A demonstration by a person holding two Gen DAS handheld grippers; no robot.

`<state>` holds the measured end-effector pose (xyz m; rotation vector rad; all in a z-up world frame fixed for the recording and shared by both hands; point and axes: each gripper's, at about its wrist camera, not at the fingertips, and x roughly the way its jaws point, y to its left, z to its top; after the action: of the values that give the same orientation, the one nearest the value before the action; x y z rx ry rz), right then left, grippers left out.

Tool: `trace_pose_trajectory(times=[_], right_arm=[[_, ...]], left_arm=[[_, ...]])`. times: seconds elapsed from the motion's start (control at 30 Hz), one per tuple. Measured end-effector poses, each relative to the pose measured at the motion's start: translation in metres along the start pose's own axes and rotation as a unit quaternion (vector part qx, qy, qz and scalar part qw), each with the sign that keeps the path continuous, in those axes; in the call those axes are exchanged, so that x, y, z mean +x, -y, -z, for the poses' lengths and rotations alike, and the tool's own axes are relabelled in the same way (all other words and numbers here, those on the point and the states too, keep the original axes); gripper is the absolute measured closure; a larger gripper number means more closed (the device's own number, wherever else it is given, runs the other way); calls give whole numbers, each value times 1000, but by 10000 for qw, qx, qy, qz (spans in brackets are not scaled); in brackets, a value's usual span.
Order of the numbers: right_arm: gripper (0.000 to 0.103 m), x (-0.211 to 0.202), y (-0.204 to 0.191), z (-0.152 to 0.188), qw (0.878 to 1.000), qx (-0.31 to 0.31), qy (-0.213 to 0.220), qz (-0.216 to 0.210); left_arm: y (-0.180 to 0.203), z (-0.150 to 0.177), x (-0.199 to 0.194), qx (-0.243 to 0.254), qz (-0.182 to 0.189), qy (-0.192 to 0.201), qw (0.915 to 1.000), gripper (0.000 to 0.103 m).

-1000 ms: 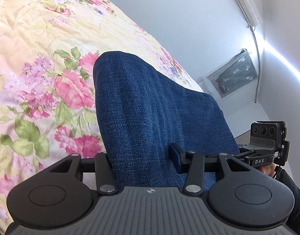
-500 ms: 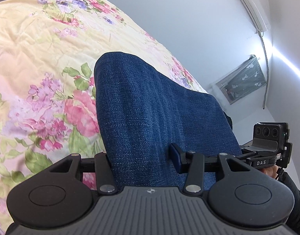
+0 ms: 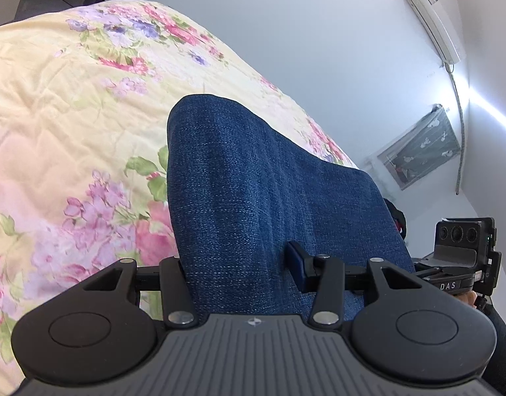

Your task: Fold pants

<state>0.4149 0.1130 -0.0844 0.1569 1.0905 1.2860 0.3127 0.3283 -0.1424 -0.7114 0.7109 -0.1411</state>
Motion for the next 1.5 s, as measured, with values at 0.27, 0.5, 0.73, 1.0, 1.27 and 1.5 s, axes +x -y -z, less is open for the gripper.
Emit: trace_pose_trajectory(times=[0.27,0.5,0.73,1.0,1.27,1.5], right_arm=[[70,-6,-1,15,9998,168,120,-22],[70,3,8,14,9993,325,122,100],[70,13,21,17,9985,521,59,127],[70,21,38,26,9970,767,-8,120],[70,17,56,38,9961,882,41,-62],[70,15,59,43,9958,903,84,-88]], left_arm=[[-21,-9,14,-158,-99,90,9998,50],[-45,-19,37,-280,-247,56,9993,50],[-66,-29,58,-292,-470,-113,9984,50],[-91,-30,86,-391,-549,-294,9973,50],[-106,-35,97,-358,-474,-349,9976,48],[-117,-35,101,-447,-401,-373,9975,45]])
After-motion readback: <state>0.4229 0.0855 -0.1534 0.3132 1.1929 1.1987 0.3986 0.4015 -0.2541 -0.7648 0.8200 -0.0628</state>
